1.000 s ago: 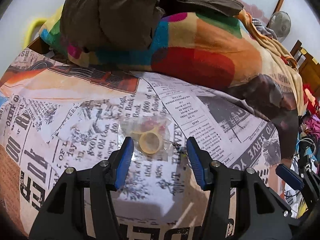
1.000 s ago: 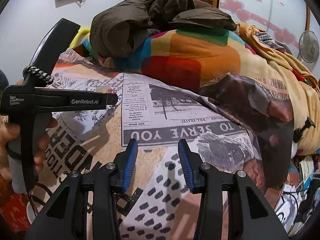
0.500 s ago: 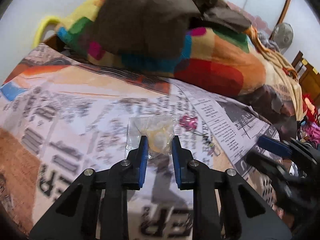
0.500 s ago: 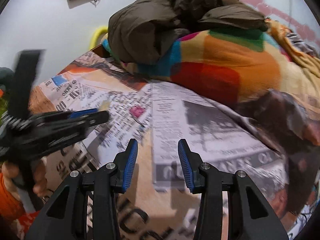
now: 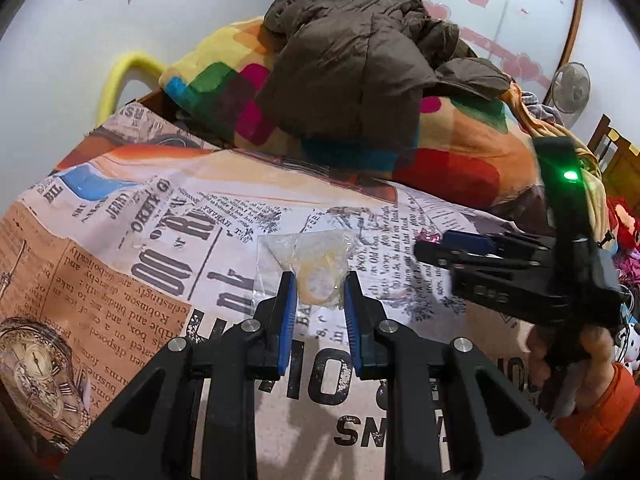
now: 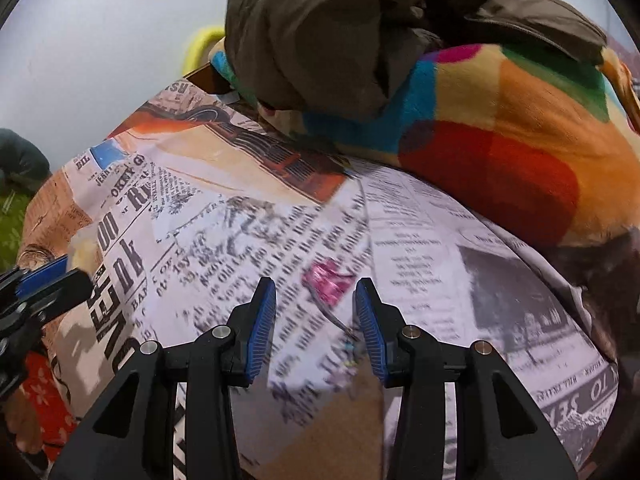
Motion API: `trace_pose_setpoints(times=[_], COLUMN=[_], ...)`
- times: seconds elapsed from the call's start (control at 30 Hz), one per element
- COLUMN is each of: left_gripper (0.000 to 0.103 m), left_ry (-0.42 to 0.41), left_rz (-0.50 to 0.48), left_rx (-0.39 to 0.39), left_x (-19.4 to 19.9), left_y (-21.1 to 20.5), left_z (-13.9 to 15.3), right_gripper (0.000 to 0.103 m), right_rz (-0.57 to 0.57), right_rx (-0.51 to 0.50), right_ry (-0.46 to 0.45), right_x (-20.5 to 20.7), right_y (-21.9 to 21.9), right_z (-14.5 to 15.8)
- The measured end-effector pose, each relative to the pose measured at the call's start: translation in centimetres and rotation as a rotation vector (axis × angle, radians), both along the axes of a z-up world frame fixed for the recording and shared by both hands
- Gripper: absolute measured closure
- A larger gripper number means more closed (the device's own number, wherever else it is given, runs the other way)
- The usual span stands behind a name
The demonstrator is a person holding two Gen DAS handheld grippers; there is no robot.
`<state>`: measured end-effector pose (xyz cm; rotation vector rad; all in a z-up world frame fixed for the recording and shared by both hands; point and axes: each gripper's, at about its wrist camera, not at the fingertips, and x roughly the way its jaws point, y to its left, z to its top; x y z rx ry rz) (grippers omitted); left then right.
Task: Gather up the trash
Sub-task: 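Close right gripper on pink charm keychain while left gripper holds bag, then carry bag in left gripper and pink charm in right gripper to bin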
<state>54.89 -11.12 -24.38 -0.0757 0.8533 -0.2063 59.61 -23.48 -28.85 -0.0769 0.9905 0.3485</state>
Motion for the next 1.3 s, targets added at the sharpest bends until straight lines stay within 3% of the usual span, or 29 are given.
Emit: trace_pose_setpoints(times=[0.07, 0.17, 0.5, 0.83, 1.3], left_gripper=[0.081, 0.081, 0.081, 0.081, 0.081], left_ry=[-0.008, -0.023, -0.051, -0.073, -0.195], left_rz=[-0.009, -0.017, -0.004, 0.026, 0.122], left_rx=[-0.009, -0.015, -0.011, 0.035, 0.027], left_x=[-0.2, -0.7, -2.8, -8.5, -19.9], left_y=[-0.1, 0.0, 1.5, 4.7, 12.4], left_z=[0.3, 0.8, 3.4, 7.1, 16.7], right_gripper=[0.065, 0.079, 0.079, 0.079, 0.079], right_rz=[-0.006, -0.021, -0.048, -0.032, 0.092], right_rx=[-0.038, -0.099, -0.034, 0.066, 0.157], right_ry=[-0.026, -0.066, -0.022, -0.060, -0.215], right_x=[0.0, -0.2, -1.8, -7.2, -17.6], right_y=[0.5, 1.0, 0.2, 0.6, 6.8], right_z=[-0.2, -0.3, 1.0, 8.6, 21.1])
